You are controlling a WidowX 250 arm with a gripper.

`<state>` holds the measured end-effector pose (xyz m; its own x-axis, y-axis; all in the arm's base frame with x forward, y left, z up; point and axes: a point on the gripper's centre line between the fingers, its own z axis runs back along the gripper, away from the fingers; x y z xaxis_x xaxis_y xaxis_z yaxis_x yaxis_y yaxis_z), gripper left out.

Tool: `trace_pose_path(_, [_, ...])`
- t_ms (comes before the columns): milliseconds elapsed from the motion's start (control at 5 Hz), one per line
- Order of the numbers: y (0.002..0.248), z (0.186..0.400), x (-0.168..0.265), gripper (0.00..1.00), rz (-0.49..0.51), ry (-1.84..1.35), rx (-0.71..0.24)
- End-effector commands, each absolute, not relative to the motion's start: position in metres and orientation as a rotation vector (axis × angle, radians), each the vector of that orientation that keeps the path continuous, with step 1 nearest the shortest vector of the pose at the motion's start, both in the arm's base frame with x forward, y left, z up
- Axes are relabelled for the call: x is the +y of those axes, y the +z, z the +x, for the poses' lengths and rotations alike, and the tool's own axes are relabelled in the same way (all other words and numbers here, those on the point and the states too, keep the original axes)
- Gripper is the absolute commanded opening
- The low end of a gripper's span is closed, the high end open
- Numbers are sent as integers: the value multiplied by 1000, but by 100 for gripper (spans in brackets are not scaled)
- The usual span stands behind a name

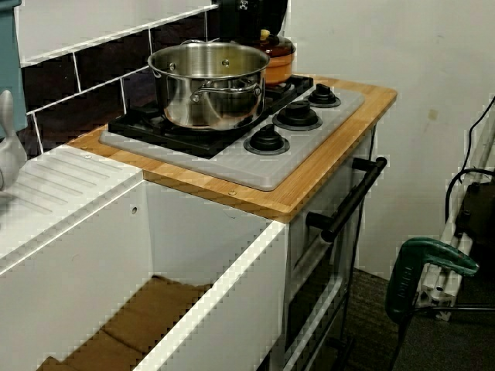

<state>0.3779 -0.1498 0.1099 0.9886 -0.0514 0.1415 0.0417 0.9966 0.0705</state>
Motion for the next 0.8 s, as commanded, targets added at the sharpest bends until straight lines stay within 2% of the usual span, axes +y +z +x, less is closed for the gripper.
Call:
trace_pose_path(0, [127,382,-152,97,50,-55,-175])
trace_pose_path(200, [127,381,-150,0,40,-56,-172])
trace_pose_path(600, [133,376,-148,0,28,-66,-161])
